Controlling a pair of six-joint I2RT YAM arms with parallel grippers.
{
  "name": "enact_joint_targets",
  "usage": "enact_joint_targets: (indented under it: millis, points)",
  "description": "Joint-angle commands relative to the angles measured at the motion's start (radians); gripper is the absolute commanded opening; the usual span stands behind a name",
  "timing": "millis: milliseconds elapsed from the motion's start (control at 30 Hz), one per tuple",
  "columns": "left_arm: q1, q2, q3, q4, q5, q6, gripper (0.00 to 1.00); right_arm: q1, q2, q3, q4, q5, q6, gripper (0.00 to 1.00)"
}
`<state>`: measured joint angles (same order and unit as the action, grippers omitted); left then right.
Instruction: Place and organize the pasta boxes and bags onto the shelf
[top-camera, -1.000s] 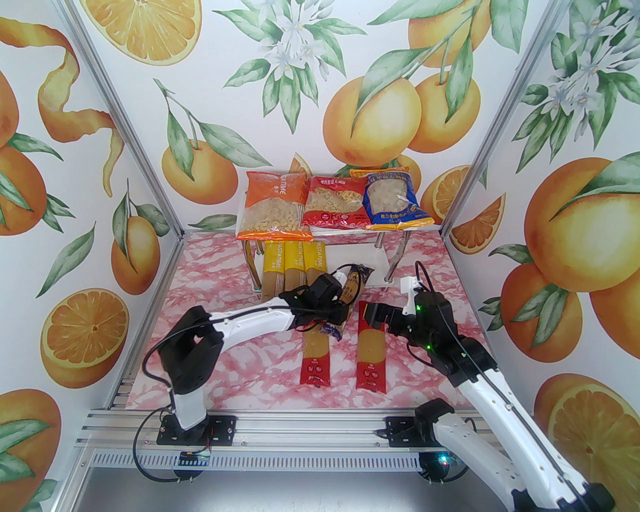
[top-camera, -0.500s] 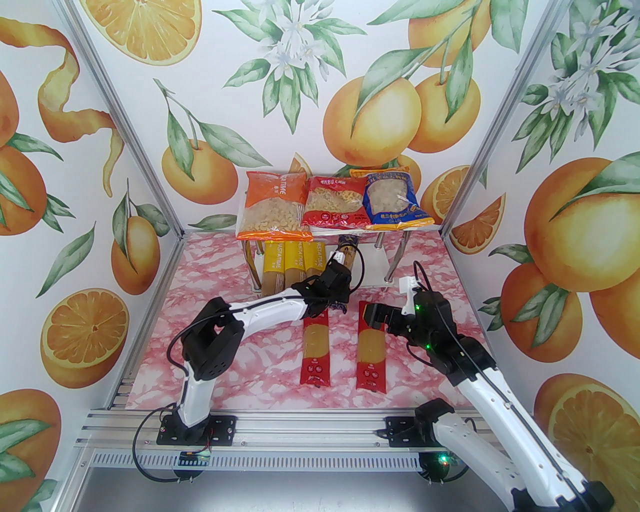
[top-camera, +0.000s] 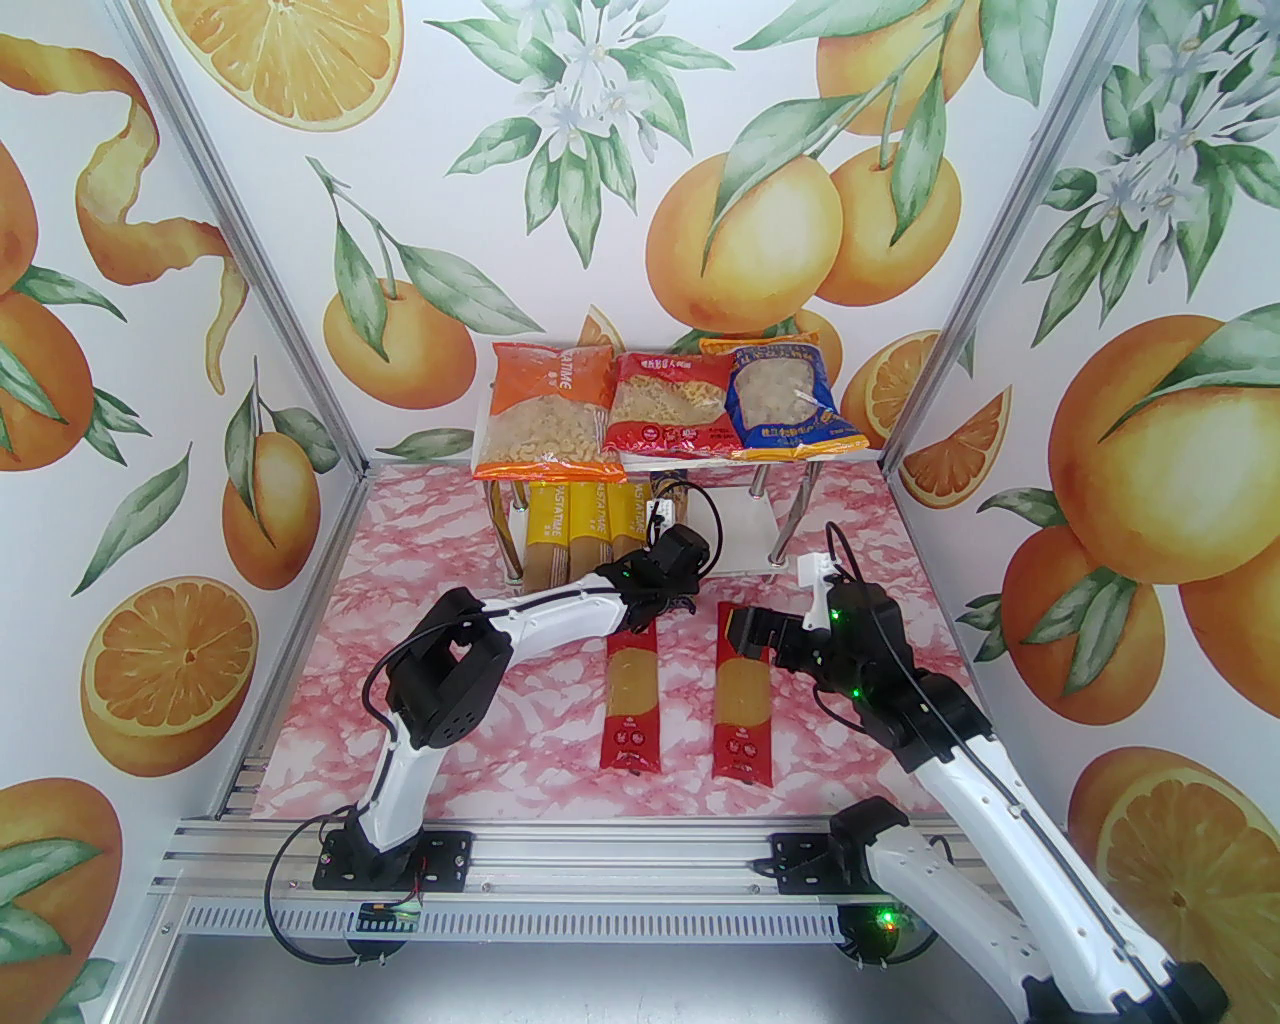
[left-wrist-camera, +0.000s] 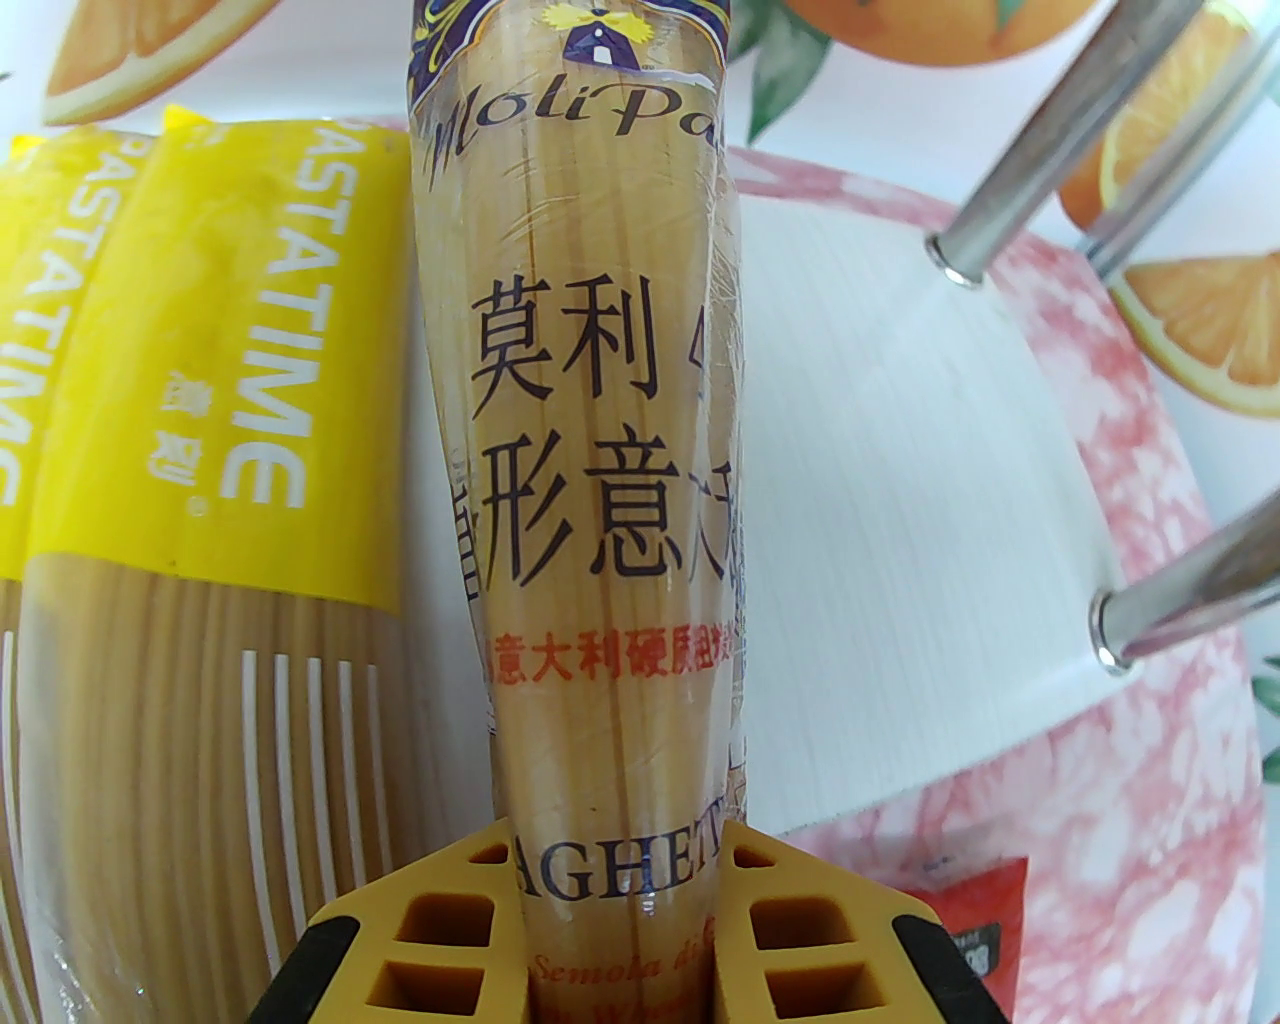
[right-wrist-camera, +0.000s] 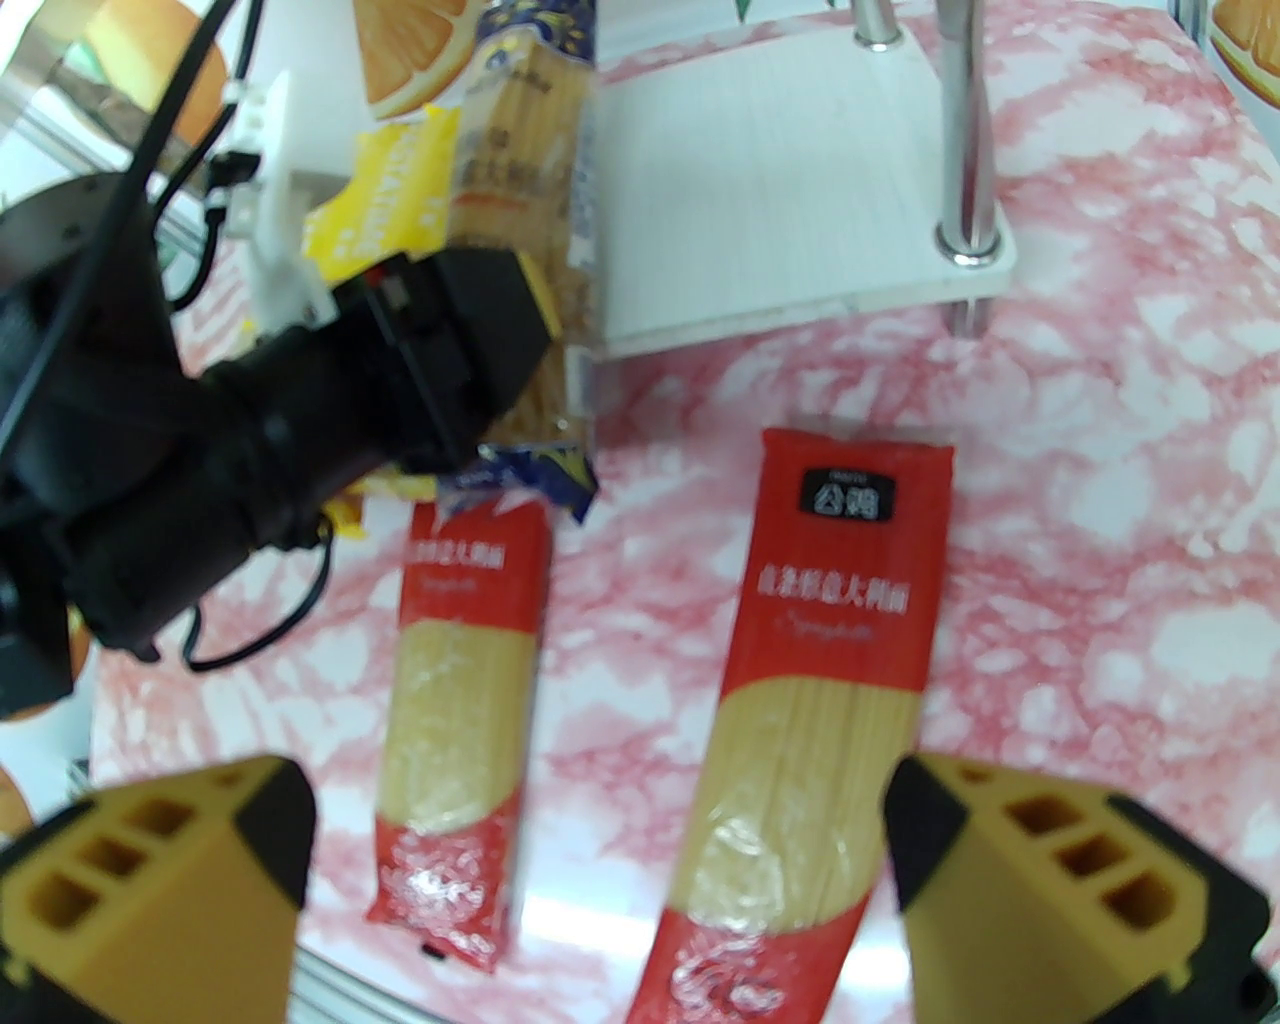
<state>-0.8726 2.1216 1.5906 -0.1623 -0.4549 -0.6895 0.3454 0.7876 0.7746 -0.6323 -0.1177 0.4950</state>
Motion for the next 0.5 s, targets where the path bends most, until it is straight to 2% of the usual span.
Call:
enact_joint_targets:
  millis: [0, 167, 467]
  points:
    - [0.022, 0.024, 0.109, 0.087, -0.087, -0.012, 0.00, 0.003, 0.007, -0.005, 0.007, -0.022, -0.013, 1.00]
    - [0.028, 0.069, 0.155, 0.044, -0.073, -0.042, 0.06, 0.003, -0.004, -0.001, -0.007, -0.015, -0.017, 1.00]
    - [0.036, 0.050, 0.127, 0.016, -0.102, -0.059, 0.06, 0.002, -0.012, -0.003, -0.017, -0.002, -0.020, 1.00]
